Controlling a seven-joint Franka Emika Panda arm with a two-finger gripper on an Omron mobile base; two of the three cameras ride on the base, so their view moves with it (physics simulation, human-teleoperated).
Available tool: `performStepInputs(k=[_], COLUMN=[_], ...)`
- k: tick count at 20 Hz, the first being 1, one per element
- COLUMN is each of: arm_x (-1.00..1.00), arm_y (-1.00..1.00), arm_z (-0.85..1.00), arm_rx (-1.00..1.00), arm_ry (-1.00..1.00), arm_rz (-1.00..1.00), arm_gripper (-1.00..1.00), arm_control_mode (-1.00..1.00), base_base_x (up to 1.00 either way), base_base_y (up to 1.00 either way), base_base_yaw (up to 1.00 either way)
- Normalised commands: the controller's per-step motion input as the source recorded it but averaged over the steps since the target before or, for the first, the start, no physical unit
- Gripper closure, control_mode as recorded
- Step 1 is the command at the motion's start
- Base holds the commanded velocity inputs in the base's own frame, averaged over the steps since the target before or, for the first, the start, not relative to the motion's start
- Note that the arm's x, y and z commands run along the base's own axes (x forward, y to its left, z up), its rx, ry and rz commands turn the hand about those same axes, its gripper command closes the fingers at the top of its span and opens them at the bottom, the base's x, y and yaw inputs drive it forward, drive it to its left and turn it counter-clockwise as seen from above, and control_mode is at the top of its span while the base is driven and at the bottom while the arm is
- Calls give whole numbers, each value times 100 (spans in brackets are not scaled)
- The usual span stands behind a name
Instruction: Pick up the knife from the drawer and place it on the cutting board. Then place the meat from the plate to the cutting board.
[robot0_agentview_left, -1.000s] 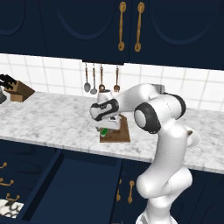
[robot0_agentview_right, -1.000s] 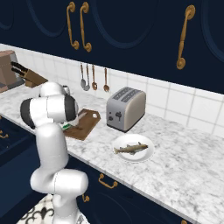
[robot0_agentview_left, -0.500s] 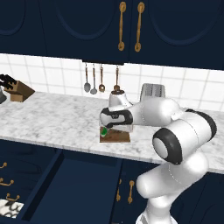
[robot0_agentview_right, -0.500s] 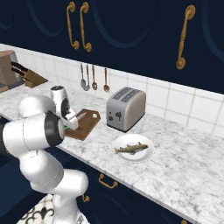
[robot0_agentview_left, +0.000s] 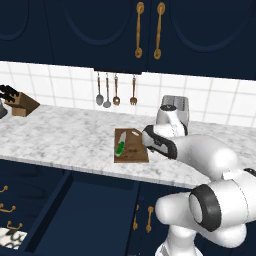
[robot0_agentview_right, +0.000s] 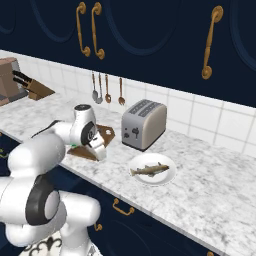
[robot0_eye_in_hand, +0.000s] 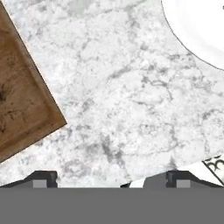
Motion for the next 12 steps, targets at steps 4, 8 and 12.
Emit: performStepInputs(k=[4, 8, 12], arm_x=[-64, -11, 0], arm_y=[-100, -100, -100], arm_z=[24, 16, 3], arm_rx=[0, 0, 0], arm_ry=[0, 4, 2], arm_rz=[-33, -32, -26], arm_gripper=[-100, -100, -100], arm_control_mode=[-100, -100, -100], base_base_x=[0, 0, 0], base_base_y=[0, 0, 0], base_base_yaw=[0, 0, 0])
